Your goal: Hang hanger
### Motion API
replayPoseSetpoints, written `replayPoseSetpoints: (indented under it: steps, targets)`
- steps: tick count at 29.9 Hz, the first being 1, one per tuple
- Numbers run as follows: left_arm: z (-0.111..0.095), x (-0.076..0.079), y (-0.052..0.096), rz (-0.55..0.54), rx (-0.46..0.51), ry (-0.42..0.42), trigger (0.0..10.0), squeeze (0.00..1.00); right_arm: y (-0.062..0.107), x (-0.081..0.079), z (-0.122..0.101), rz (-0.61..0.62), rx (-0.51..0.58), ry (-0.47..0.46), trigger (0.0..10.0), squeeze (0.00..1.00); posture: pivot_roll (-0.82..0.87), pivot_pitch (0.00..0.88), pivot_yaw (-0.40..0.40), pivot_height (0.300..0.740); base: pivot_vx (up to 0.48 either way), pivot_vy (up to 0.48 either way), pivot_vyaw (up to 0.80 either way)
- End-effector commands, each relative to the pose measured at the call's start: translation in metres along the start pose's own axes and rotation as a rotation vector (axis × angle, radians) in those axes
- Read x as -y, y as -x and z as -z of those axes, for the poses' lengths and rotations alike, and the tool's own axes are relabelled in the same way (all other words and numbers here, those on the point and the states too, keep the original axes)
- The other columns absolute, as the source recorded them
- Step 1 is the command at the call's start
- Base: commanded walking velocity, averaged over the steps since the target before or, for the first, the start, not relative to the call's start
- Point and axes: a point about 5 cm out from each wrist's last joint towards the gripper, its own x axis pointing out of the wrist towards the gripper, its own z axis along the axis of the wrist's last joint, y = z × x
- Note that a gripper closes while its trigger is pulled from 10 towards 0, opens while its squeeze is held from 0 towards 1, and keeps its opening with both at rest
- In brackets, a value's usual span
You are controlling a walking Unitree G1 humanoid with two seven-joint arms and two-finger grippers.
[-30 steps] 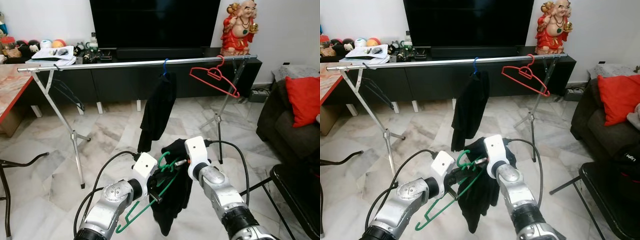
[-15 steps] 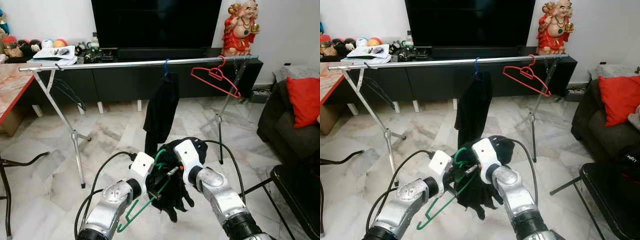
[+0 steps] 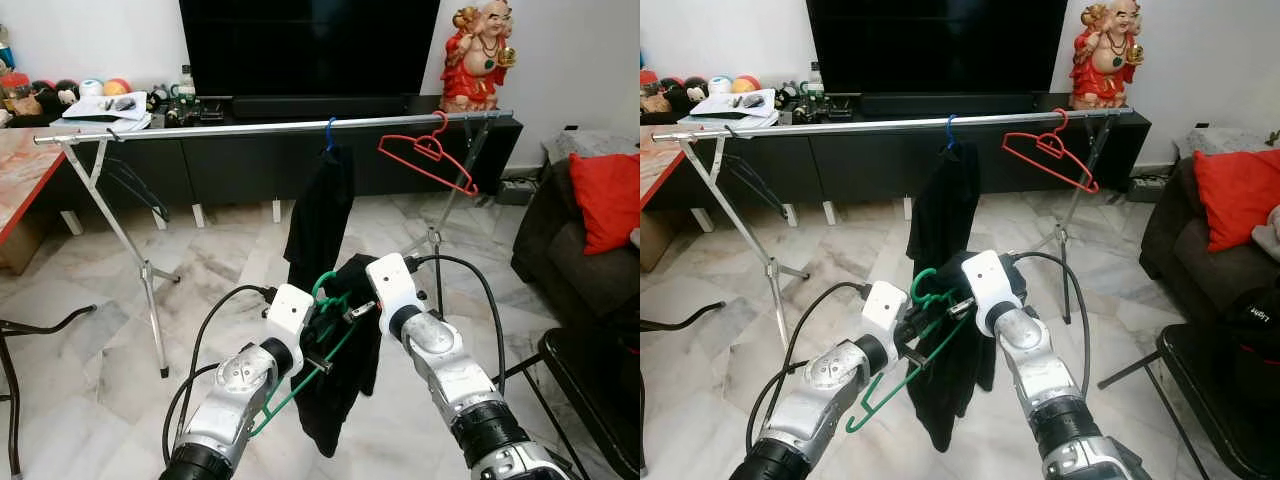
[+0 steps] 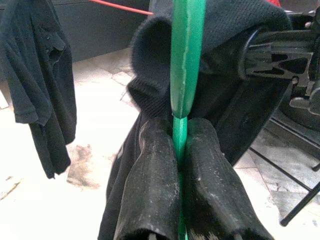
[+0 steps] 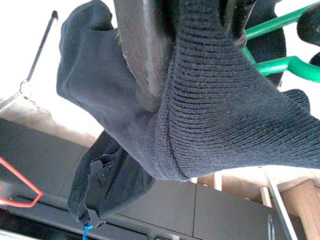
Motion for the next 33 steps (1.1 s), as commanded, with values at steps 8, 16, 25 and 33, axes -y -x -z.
replayPoseSetpoints:
  steps: [8, 16, 25, 33]
  targets:
    - [-0.012, -0.019, 0.005, -0.106, 0.092, 0.018, 10.0, 0.00, 0.011, 0.014, 0.019, -0.136, -0.051, -0.040, 10.0, 0.00, 0.11, 0.000, -0.047, 0.740, 0.000, 0.000, 0.00]
    - [-0.008, -0.013, 0.004, -0.059, 0.079, 0.031, 10.0, 0.00, 0.024, 0.011, 0.016, -0.340, 0.001, 0.086, 10.0, 0.00, 0.11, 0.000, -0.044, 0.740, 0.000, 0.000, 0.00]
    - [-0.002, -0.009, 0.005, -0.012, 0.049, 0.036, 10.0, 0.00, 0.031, 0.007, 0.012, -0.426, 0.028, 0.160, 10.0, 0.00, 0.11, 0.000, -0.041, 0.740, 0.000, 0.000, 0.00]
    - [0.006, 0.005, 0.006, 0.094, -0.002, 0.036, 10.0, 0.00, 0.024, 0.029, -0.004, -0.220, 0.073, 0.191, 10.0, 0.00, 0.11, 0.000, -0.041, 0.740, 0.000, 0.000, 0.00]
